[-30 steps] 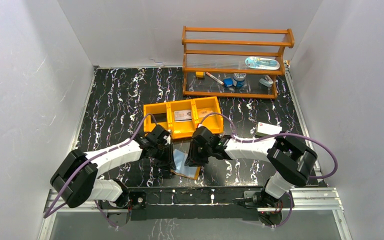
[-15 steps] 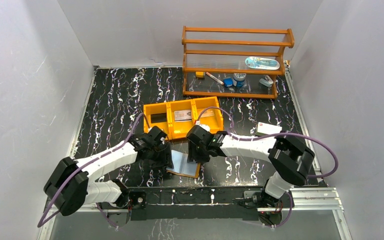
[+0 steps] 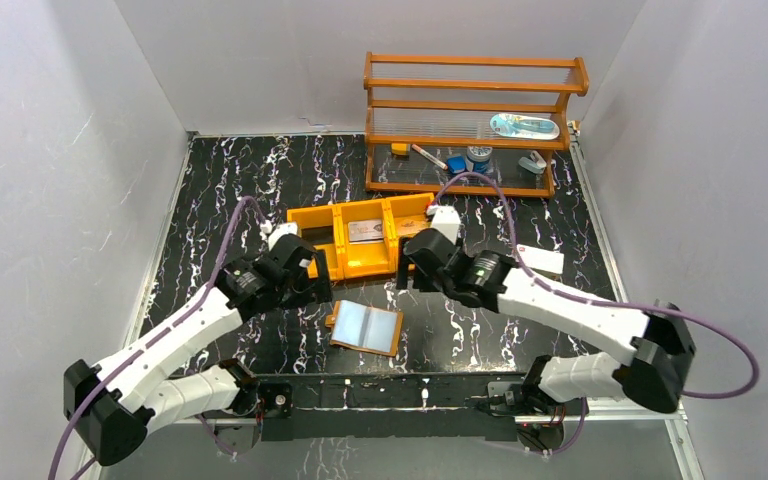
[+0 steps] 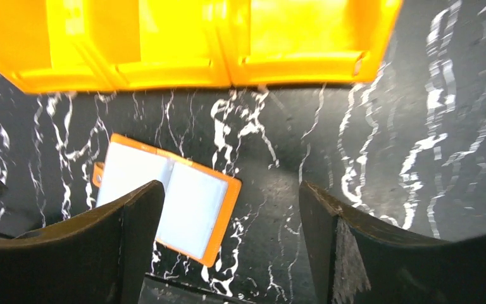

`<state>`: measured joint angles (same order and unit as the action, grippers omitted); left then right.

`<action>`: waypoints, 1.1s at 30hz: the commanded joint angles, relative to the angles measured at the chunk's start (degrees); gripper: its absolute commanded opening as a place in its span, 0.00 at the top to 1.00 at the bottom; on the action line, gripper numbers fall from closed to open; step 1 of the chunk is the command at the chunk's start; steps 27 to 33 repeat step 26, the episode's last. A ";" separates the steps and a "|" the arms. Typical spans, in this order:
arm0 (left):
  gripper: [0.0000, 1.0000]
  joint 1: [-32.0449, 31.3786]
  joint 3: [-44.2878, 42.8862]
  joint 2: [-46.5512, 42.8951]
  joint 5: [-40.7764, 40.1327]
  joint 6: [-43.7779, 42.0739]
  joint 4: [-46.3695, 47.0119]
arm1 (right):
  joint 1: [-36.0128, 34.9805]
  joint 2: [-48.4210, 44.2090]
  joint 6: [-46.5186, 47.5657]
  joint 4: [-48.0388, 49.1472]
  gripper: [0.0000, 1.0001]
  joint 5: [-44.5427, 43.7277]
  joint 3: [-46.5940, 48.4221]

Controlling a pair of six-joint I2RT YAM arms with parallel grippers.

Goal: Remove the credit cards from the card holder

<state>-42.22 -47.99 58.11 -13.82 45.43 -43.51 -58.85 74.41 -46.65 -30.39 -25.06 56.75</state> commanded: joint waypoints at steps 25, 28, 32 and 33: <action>0.02 0.10 -21.35 -9.05 -25.30 -2.87 -13.18 | 0.14 -20.66 10.36 -1.45 0.02 -22.32 2.47; 0.02 0.02 -21.32 -8.85 -25.42 -2.69 -13.12 | 0.14 -20.48 10.13 -1.42 0.02 -22.08 2.28; 0.02 0.02 -21.32 -8.85 -25.42 -2.69 -13.12 | 0.14 -20.48 10.13 -1.42 0.02 -22.08 2.28; 0.02 0.02 -21.32 -8.85 -25.42 -2.69 -13.12 | 0.14 -20.48 10.13 -1.42 0.02 -22.08 2.28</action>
